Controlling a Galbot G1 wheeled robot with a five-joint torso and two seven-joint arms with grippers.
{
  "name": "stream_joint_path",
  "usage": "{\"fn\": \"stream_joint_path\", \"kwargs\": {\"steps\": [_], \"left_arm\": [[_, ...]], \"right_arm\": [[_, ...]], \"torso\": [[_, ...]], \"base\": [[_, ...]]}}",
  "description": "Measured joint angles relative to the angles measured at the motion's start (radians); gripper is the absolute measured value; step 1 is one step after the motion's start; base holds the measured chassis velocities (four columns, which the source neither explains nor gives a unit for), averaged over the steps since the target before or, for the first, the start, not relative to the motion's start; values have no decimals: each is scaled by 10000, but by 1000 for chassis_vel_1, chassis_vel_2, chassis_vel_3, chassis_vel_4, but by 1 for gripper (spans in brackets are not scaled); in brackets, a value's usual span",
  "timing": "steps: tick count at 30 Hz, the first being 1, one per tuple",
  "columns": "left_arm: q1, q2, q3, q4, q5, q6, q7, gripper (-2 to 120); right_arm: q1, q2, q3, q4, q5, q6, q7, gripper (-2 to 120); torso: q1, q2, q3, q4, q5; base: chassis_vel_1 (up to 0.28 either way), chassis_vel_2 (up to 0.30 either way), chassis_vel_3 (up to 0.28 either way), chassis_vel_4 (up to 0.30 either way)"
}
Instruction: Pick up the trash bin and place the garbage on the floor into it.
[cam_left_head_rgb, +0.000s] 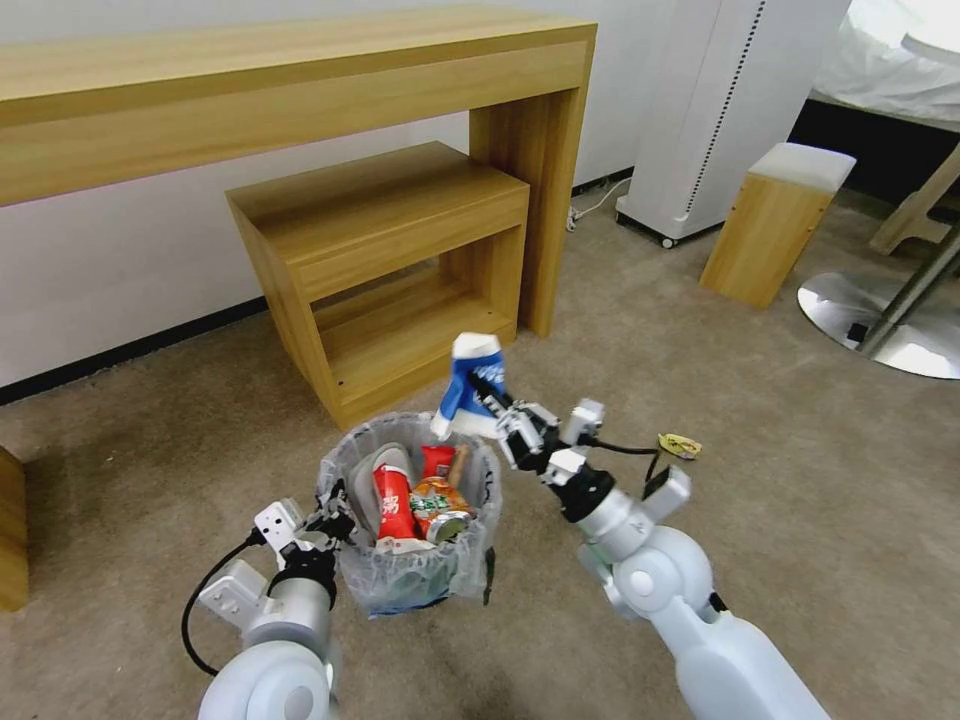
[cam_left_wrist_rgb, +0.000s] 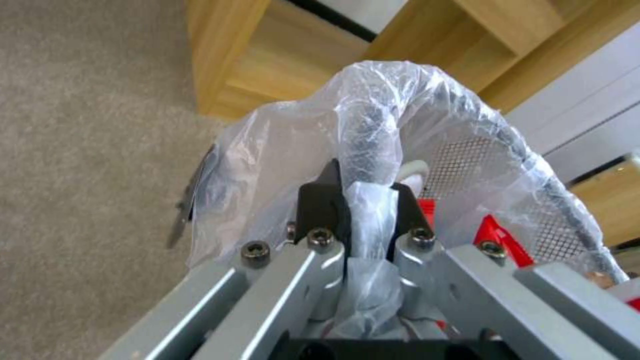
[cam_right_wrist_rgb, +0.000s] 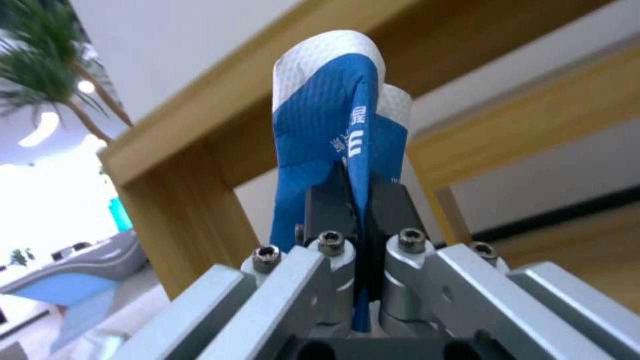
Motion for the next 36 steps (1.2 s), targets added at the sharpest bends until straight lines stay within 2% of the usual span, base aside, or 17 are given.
{"fn": "stream_joint_path", "kwargs": {"steps": [6,9,10,12,14,16,17,20,22,24,25,28,29,32,33,36], "left_arm": [[134,-10,56,-368,-83,87,-17,3],[184,-11,61,-436,-69,100,-20,3],[184,-11,61,-436,-69,100,-20,3],[212,-11,67,-443,-43,103,-20,3],[218,-11,66,-443,-35,104,-20,3],[218,-10,35,-443,-11,110,-21,3],[218,-10,35,-443,-11,110,-21,3],[206,-8,1,-439,14,117,-20,3],[192,-8,-23,-432,13,121,-20,3],[91,-3,-208,-367,-31,127,-20,3],[91,-3,-208,-367,-31,127,-20,3],[-106,87,-662,-181,-179,127,-20,3],[-106,87,-662,-181,-179,127,-20,3],[-293,93,-1028,-1,-35,107,-22,3],[-293,93,-1028,-1,-35,107,-22,3],[-408,111,-1271,136,215,140,-254,3]], "right_arm": [[111,60,-110,-209,-131,-180,214,3],[113,36,-94,-206,-140,-310,279,17],[113,36,-94,-206,-140,-310,279,17],[78,2,-47,-170,-237,-367,303,26],[45,-29,1,-136,-327,-424,321,30],[-64,-210,160,23,-419,-544,378,41],[-64,-210,160,23,-419,-544,378,41],[-207,-540,442,291,-575,-726,550,57],[-248,-631,540,379,-601,-745,605,60],[-413,-800,941,772,-558,-752,841,72],[-413,-800,941,772,-558,-752,841,72],[-782,-778,1923,1514,-670,-774,1678,87],[-782,-778,1923,1514,-670,-774,1678,87],[-1262,-248,3204,1748,-1870,-760,2724,97],[-1262,-248,3204,1748,-1870,-760,2724,97],[-1772,197,4517,1155,-3079,371,3233,100]], "torso": [[0,0,0,-1,-1],[0,0,0,0,-2],[0,0,0,0,-2],[0,0,0,0,-2],[0,0,0,0,-1],[0,0,0,0,-1],[0,0,0,0,-1],[0,0,0,-1,-2],[0,0,0,-1,-2],[1,0,0,-1,-1],[1,0,0,-1,-1],[0,0,0,1,-3],[0,0,0,1,-3],[0,0,0,-1,-3],[0,0,0,-1,-3],[0,0,-1,-2,1]], "base": [[0,0,0,0],[0,0,0,0],[0,0,0,0],[0,0,0,0],[0,0,0,0],[0,0,0,0],[0,0,0,0],[0,0,0,0],[0,0,0,0],[0,0,0,0],[0,0,0,0],[0,0,0,0],[0,0,0,0],[0,0,0,0],[0,0,0,0],[0,0,0,0]]}}
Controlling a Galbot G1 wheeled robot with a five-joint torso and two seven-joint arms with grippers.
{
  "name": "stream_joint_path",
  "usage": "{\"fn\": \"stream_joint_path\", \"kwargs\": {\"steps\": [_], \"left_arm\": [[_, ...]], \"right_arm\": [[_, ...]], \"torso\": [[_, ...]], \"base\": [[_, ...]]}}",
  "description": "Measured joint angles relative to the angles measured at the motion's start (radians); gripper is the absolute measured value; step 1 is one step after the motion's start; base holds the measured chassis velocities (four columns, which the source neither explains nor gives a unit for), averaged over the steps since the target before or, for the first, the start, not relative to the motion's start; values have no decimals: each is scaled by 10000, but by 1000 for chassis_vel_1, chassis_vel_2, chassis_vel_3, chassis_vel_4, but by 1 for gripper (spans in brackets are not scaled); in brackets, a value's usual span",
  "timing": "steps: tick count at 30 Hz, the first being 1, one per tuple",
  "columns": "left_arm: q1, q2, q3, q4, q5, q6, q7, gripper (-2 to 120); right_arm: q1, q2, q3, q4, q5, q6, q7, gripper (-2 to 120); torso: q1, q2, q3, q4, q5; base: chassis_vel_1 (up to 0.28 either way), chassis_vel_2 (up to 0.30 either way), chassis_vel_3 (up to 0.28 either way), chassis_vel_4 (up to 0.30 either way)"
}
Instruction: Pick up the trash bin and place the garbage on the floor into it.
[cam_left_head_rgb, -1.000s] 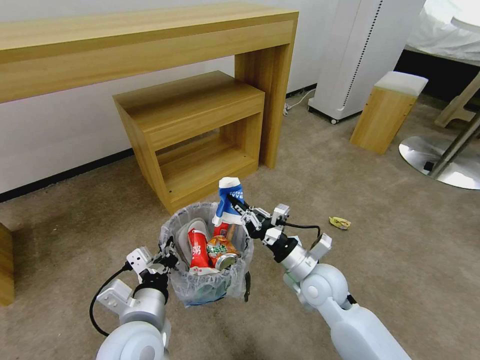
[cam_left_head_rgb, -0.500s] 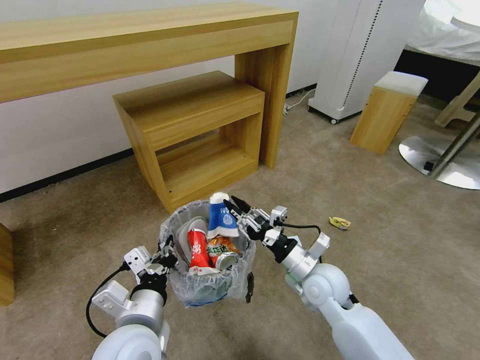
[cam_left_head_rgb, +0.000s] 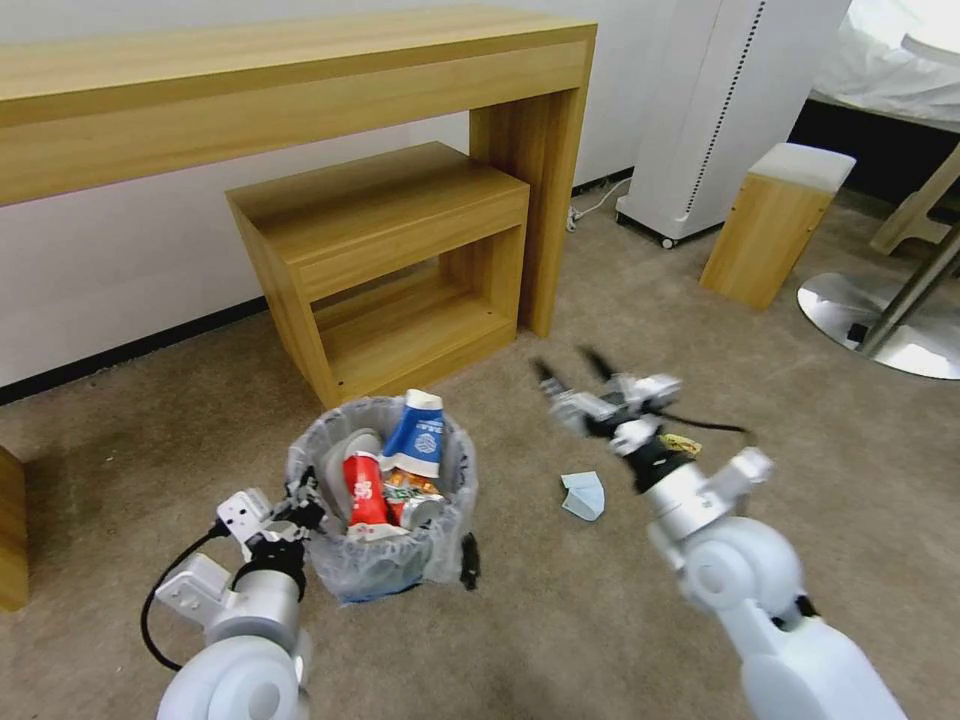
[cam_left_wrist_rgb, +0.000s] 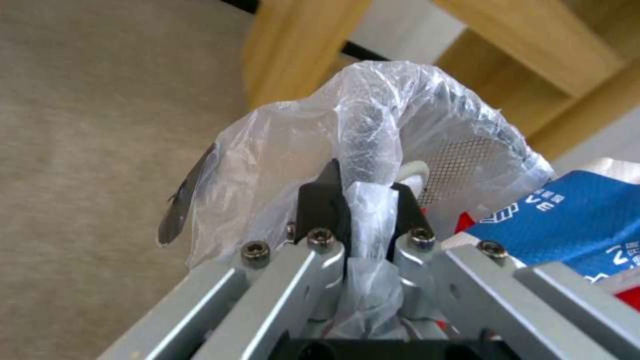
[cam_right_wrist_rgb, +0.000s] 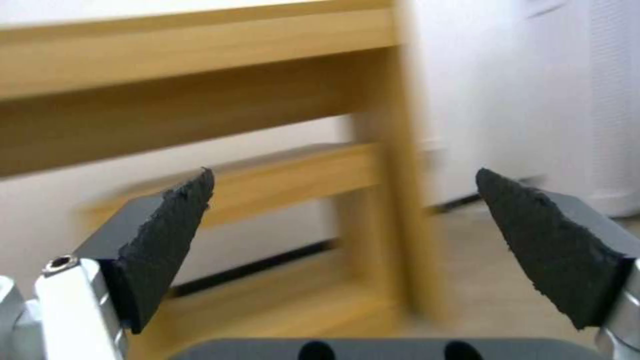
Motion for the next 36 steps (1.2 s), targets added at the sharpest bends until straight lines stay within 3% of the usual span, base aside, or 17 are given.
{"fn": "stream_joint_path", "kwargs": {"steps": [3,12,22,36], "left_arm": [[-50,22,-102,144,420,-23,-86,3],[-61,114,-283,210,775,-291,-66,3],[-164,263,-729,322,767,-464,-32,3],[-162,221,-489,445,885,-557,119,3]], "right_arm": [[-456,130,857,-555,-483,844,150,100],[-1263,374,2479,-1415,-935,2061,-323,100],[-1243,515,2907,-1997,-928,2376,-547,100],[-1204,563,3073,-2018,-839,2613,-750,100]], "torso": [[0,0,0,1,-3],[0,-1,0,0,-2],[0,0,0,2,-3],[0,0,0,3,-3]], "base": [[0,0,0,0],[0,0,0,0],[0,0,0,0],[0,0,0,0]]}}
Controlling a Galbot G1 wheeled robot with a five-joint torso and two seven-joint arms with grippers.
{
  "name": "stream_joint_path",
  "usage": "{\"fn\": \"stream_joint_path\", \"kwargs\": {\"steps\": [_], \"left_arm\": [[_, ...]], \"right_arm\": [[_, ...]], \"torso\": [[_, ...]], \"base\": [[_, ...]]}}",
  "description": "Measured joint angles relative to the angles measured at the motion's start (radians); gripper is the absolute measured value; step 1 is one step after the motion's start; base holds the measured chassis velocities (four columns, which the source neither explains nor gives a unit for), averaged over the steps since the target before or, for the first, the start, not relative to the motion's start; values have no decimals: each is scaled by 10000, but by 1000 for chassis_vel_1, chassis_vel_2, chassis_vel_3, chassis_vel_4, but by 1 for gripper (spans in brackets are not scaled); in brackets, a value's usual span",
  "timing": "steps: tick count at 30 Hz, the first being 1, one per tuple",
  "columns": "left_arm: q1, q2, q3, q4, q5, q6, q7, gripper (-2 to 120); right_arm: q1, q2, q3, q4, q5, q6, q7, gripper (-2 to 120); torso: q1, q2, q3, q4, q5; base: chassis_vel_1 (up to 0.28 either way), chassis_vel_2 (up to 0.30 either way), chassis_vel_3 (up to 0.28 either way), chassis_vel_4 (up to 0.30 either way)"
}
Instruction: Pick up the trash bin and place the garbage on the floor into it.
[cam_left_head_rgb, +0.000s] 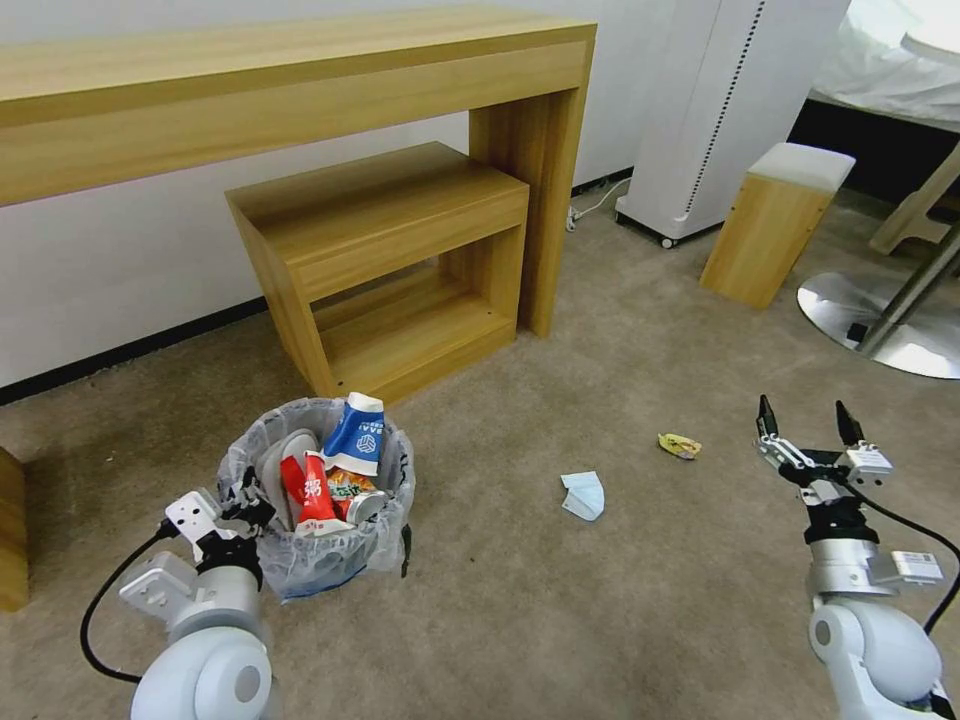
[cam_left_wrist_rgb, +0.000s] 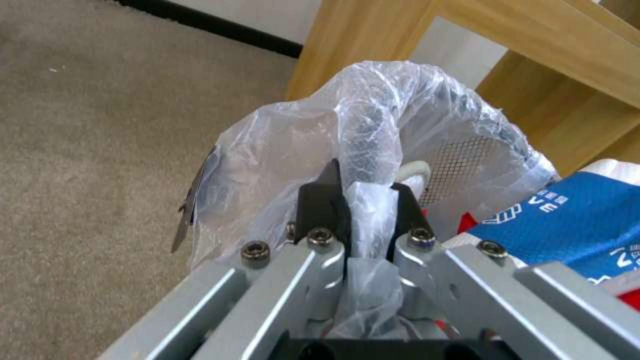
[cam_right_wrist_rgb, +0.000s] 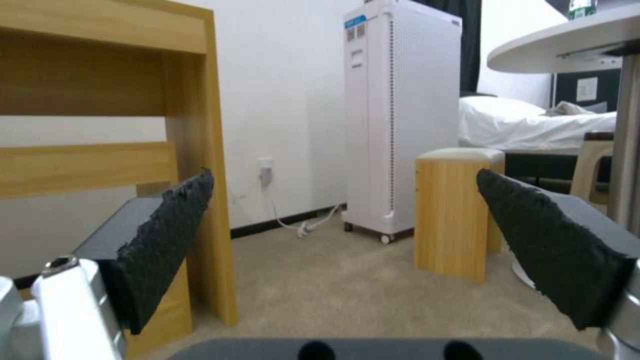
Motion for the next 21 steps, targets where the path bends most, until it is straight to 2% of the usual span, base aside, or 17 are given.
{"fn": "stream_joint_path", "kwargs": {"steps": [21], "left_arm": [[205,51,-63,-208,-4,-206,37,3]], "right_arm": [[-35,35,-190,155,-10,98,-229,100]], "torso": [[-1,0,0,0,0]], "base": [[0,0,0,0]]}}
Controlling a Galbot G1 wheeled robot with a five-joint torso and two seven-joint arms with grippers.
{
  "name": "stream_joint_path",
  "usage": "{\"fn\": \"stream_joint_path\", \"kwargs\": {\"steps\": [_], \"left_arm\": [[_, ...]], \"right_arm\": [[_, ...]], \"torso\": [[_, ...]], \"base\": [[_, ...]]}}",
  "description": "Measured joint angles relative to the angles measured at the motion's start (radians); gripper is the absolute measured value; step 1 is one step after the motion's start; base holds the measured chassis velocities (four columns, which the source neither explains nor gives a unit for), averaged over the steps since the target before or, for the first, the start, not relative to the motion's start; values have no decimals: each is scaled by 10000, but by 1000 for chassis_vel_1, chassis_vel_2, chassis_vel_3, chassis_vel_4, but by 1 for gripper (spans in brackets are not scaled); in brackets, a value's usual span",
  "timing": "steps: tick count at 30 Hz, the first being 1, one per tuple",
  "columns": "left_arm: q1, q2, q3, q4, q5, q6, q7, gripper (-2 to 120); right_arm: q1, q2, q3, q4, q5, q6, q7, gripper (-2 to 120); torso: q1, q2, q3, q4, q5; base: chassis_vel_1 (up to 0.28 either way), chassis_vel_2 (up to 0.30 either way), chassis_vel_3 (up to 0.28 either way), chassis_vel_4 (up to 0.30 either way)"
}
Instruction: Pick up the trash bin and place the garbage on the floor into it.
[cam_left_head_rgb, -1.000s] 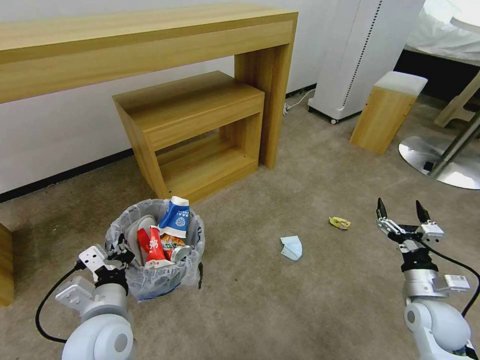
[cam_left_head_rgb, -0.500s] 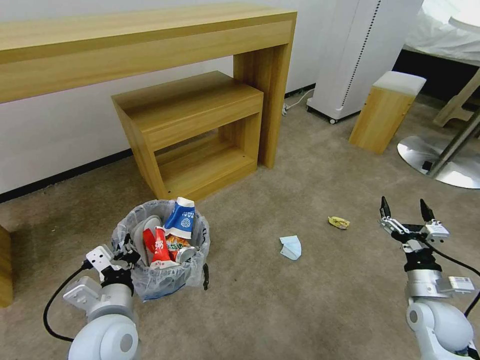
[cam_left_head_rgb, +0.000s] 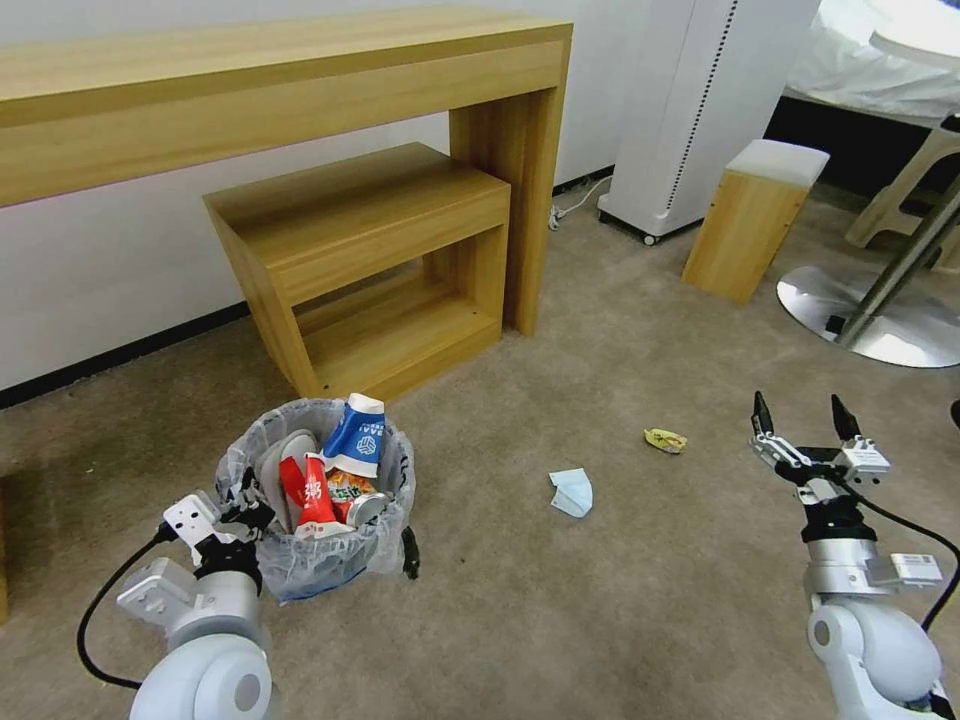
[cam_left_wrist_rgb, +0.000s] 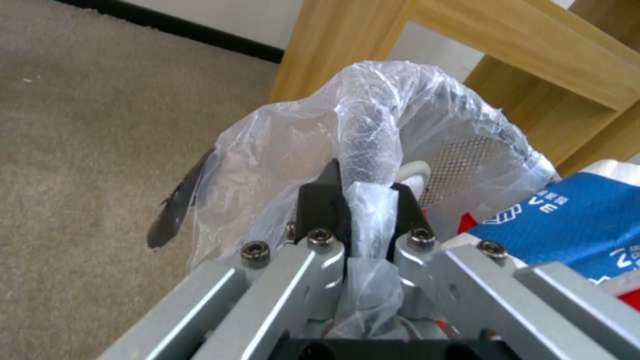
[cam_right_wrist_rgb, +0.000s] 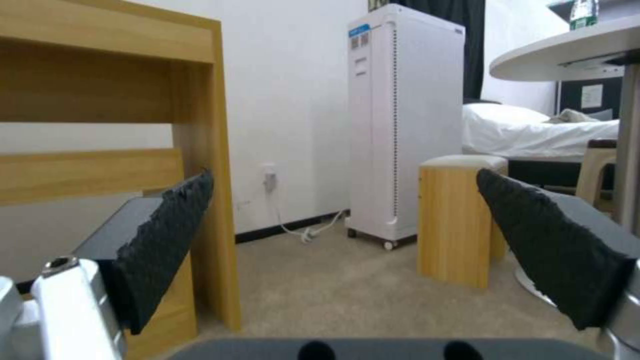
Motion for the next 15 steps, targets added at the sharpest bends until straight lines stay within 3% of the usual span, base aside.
{"fn": "stream_joint_path", "kwargs": {"steps": [6,15], "left_arm": [[21,18,9,-36,1,-40,92,3],[29,19,41,-57,25,-72,148,3]], "right_arm": [[-2,29,-114,3,72,-7,-61,100],[-2,-10,-164,-61,216,-21,-62,100]], "torso": [[0,0,-1,-1,0],[1,0,2,-2,0]], "base": [[-48,41,58,-53],[-225,205,208,-208]]}}
